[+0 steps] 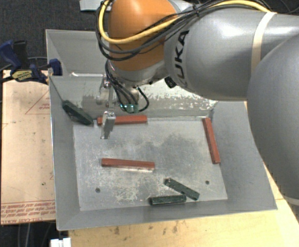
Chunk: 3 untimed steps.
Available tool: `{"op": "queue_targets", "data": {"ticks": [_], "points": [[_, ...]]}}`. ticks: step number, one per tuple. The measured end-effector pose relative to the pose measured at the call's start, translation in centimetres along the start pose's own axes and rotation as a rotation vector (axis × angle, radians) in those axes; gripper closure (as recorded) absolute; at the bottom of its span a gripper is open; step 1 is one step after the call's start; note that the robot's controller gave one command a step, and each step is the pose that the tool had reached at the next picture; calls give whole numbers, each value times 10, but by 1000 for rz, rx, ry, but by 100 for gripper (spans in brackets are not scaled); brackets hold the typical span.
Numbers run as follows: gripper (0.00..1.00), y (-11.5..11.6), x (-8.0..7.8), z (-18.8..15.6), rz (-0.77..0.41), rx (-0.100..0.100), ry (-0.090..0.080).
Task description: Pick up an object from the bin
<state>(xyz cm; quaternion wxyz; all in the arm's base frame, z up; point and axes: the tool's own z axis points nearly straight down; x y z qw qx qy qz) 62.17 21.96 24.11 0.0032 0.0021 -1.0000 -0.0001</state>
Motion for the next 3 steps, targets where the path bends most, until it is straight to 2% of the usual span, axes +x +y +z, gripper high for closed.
{"op": "queue_targets", "data": {"ticks": [1,2,3], "points": [[100,-2,-2,-5,4,-1,-8],[0,-2,-2,-5,5,-1,-8],[100,-2,-2,-5,5,-1,-8]]}}
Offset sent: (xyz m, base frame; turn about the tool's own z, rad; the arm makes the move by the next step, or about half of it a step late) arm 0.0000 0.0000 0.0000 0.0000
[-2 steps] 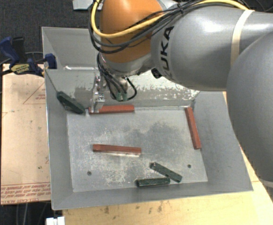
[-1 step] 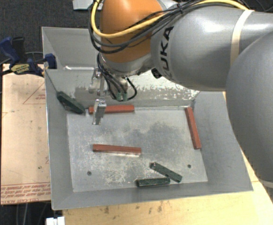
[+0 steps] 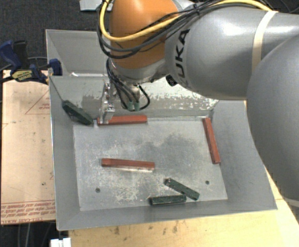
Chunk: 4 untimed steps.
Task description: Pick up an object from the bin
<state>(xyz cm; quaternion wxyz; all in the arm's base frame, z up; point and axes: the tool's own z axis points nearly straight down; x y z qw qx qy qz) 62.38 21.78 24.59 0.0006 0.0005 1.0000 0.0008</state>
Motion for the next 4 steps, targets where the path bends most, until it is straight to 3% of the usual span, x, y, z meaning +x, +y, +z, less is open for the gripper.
{"op": "queue_targets", "data": {"ticks": [1,2,3,4], "points": [[0,0,0,0,0,0,0],[100,0,0,0,0,0,0],[100,0,0,0,0,0,0],[0,0,-16,65,46,0,0]]}}
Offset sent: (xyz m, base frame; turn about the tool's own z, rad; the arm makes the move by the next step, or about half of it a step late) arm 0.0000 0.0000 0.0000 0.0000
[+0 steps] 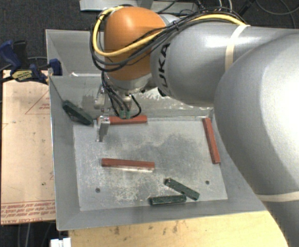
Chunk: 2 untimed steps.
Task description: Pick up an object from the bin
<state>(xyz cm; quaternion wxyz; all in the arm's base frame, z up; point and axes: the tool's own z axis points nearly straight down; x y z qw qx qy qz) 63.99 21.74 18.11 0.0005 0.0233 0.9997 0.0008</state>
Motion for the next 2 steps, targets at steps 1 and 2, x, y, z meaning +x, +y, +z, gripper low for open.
{"op": "queue_targets", "data": {"ticks": [1,2], "points": [[0,0,0,0,1,0,0],[0,-11,-10,53,-57,-2,-7]]}}
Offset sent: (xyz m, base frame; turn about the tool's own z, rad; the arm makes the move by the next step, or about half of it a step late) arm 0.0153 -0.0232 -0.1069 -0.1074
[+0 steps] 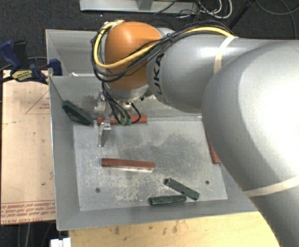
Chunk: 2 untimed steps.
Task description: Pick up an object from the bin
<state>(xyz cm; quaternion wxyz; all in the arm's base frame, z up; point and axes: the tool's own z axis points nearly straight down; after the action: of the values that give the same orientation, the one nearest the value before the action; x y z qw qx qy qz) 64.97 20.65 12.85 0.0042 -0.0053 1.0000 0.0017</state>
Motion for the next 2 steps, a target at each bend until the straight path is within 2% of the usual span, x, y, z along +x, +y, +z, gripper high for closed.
{"op": "queue_targets", "data": {"ticks": [1,2], "points": [[100,-43,-13,45,151,-10,-24],[100,-43,-13,45,151,-10,-24]]}}
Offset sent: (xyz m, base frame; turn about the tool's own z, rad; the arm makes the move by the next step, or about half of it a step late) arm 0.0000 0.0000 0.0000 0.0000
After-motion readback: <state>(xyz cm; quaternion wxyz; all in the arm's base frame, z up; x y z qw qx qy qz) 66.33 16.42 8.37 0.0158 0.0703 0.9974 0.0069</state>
